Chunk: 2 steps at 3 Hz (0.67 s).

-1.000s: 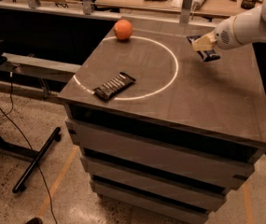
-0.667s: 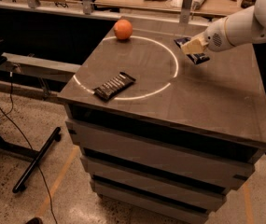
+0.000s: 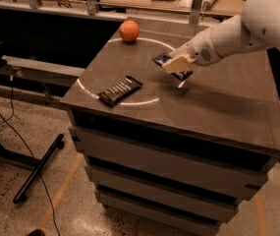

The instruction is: Move rxbar blueberry near rxbar chocolate

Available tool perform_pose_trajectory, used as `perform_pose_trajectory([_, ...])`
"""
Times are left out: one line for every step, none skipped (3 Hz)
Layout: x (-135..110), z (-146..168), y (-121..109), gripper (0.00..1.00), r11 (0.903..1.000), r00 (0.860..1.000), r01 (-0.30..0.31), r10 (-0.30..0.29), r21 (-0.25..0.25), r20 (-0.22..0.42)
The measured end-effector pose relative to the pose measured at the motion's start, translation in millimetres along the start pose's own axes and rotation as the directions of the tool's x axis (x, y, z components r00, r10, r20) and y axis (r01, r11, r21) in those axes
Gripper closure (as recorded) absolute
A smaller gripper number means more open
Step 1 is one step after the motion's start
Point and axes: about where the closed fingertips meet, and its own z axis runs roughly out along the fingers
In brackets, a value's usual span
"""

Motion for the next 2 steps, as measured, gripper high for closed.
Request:
perform_pose_trajectory([-8.3, 14.0, 29.4, 0.97, 0.9947, 0.998, 0.063, -0.062, -0.082, 0.009])
perform_pose_trajectory([-9.7, 21.3, 41.0, 0.75, 0.9899, 0.996, 0.086, -0.085, -0.113, 0.01])
